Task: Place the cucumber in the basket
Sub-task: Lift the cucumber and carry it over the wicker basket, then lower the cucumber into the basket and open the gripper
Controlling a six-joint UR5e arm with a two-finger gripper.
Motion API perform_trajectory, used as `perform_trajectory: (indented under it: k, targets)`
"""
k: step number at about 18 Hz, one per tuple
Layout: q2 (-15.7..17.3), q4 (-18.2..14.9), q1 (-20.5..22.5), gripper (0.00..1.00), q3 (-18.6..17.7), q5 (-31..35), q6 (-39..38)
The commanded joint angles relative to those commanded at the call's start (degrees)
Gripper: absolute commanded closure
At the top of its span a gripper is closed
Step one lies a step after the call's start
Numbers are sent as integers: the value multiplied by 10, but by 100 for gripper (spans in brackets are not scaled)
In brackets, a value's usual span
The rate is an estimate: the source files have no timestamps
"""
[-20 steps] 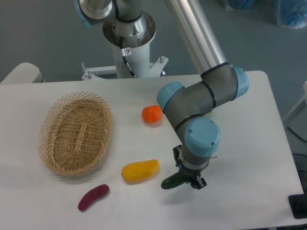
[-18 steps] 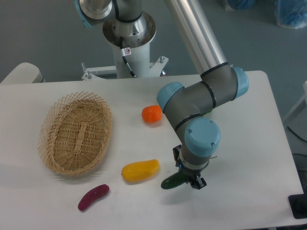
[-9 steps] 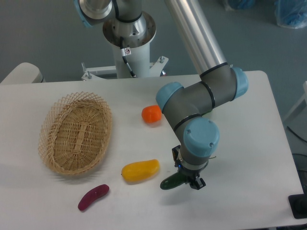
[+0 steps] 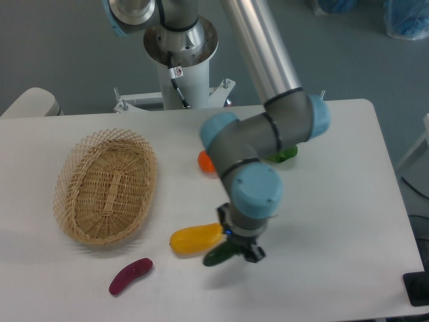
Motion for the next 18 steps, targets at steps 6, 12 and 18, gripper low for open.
perform_trajectory:
  k: [6,12,18]
  targets:
    - [66,4,-69,82,-88,-6,-125]
    - [98,15,-108,82,-135,-9,-154]
    - [103,25,-145,81,-172,-4,-209]
